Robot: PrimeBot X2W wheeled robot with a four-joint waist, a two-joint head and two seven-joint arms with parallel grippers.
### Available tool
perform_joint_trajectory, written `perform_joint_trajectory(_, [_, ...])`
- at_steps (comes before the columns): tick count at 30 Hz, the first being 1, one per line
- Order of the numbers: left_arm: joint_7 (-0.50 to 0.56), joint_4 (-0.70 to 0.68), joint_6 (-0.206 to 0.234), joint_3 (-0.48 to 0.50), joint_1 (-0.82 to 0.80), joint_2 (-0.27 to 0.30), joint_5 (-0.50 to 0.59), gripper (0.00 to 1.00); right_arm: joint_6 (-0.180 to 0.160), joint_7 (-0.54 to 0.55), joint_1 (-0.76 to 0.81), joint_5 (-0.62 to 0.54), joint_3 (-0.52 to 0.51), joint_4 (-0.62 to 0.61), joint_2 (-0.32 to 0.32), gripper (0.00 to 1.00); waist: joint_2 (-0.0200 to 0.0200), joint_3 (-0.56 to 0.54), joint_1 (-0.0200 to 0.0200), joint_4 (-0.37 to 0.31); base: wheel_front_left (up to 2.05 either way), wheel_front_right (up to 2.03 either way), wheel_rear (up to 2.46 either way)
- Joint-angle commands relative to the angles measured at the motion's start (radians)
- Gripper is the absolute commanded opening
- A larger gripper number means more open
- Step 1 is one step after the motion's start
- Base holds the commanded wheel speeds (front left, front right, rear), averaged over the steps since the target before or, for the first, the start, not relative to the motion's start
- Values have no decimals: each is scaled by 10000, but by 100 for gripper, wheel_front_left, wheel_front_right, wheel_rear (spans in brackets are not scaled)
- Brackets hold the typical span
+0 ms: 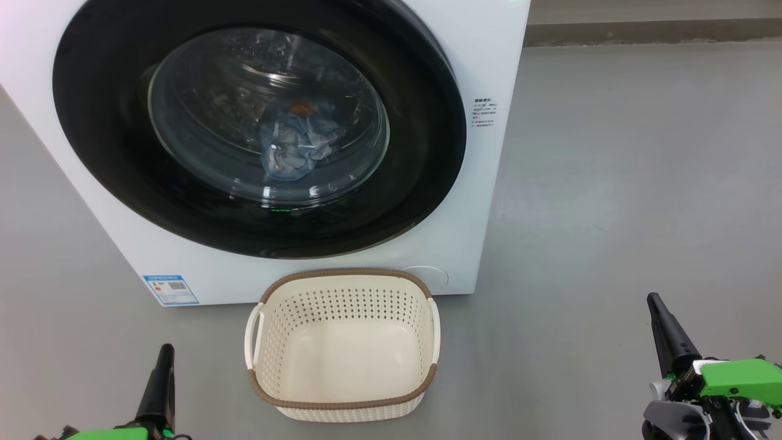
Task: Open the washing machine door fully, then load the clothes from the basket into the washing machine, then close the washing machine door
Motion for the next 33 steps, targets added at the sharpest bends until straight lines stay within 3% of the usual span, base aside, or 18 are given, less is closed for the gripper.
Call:
perform_joint_trajectory(1, [71,-310,-25,336,-463,87,-69,0,16,40,-413,17,179,-300,-101,0,0,0,0,0,0,0,0])
perform_joint_trajectory(33, [70,-311,-25,335,-462,87,-70,0,16,40,-413,16,179,-300,-101,0,0,0,0,0,0,0,0])
